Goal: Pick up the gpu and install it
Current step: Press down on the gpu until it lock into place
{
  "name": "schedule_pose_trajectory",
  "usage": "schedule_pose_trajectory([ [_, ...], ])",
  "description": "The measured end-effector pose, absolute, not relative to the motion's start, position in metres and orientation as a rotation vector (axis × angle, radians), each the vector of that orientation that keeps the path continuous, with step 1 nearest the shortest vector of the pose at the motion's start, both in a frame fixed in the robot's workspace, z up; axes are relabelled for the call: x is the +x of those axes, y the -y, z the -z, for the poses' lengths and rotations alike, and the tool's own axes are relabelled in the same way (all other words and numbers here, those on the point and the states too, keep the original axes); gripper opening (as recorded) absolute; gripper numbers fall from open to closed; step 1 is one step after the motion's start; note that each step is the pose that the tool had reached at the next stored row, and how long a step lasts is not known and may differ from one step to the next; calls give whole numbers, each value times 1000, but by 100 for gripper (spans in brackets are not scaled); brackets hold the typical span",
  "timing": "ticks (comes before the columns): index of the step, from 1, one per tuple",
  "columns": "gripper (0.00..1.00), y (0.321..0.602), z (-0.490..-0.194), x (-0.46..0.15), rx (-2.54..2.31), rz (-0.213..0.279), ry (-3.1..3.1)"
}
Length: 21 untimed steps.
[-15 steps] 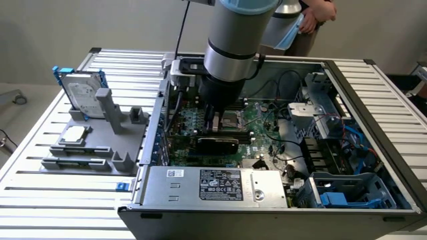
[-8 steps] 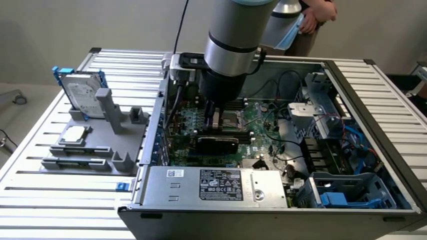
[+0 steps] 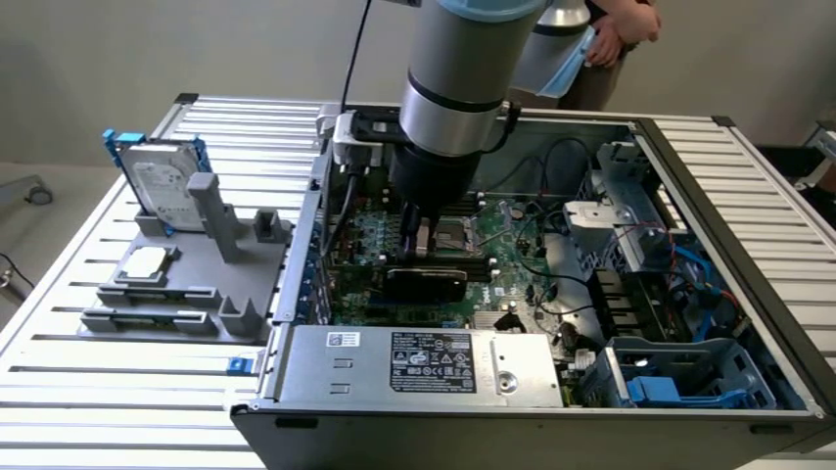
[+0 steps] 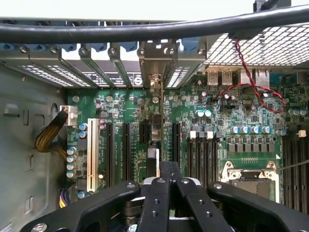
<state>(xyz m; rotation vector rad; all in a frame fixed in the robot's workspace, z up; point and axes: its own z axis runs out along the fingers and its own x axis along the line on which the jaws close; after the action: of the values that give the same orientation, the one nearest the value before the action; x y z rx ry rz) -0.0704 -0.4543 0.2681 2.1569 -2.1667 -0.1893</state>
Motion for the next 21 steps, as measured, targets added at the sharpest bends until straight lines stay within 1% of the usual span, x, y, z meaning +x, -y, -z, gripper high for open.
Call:
schedule_pose_trajectory([
  [21,11,454,-265,-72,2140,189,2186],
])
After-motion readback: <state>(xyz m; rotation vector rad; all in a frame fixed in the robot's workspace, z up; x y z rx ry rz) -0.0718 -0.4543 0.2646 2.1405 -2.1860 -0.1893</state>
